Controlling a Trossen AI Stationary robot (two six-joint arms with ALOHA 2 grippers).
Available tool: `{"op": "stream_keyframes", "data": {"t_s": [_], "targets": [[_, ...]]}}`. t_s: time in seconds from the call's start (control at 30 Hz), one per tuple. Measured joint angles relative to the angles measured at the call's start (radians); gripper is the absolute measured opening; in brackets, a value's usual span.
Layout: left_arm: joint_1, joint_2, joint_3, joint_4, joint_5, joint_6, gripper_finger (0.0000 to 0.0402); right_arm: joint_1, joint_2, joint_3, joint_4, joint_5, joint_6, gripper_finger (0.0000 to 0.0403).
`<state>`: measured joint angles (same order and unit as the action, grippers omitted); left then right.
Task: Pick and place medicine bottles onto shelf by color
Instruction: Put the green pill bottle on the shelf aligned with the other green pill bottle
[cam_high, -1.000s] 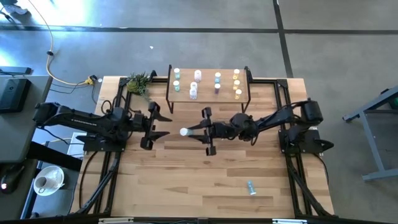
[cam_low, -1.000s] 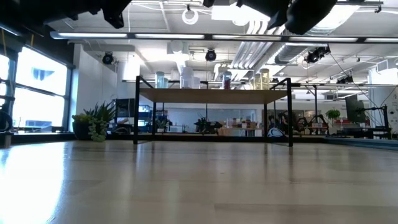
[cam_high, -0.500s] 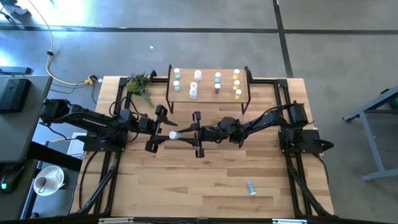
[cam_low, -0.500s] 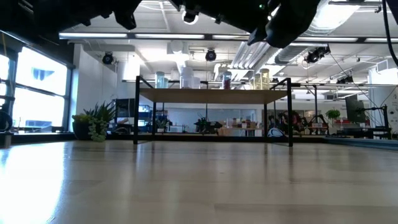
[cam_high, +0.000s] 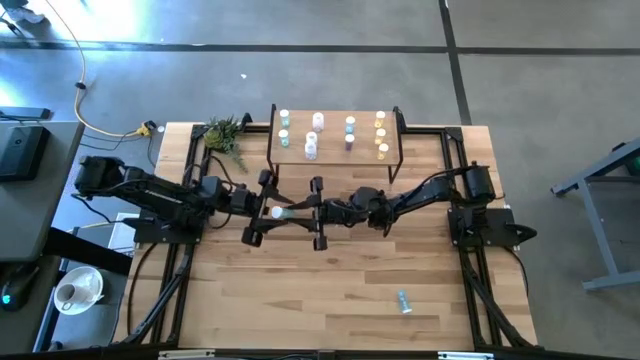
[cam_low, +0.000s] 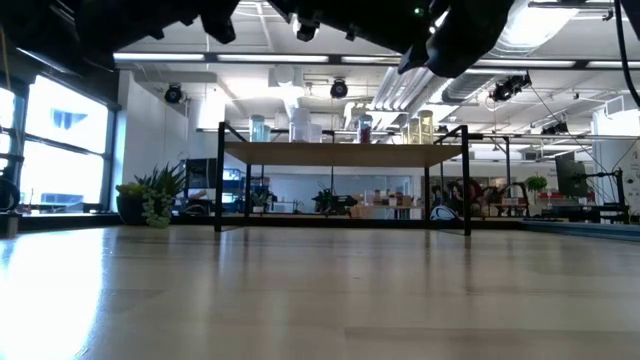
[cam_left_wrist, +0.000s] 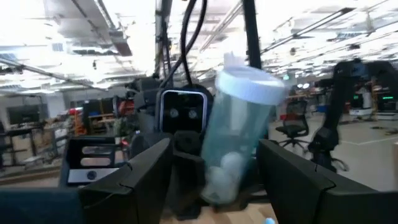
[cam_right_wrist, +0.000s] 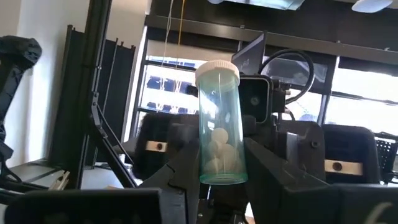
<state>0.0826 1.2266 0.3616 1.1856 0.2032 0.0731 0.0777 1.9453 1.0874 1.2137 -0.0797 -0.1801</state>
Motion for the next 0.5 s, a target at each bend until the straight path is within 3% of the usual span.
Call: {"op": "stream_keyframes", "data": {"t_s": [0.5], "targets": [[0.001,0.033,0.025,0.019,0.033,0.016,0.0199,-0.001,-0.001,0.003,-0.021,0.007,-0.003,0.0087]]}}
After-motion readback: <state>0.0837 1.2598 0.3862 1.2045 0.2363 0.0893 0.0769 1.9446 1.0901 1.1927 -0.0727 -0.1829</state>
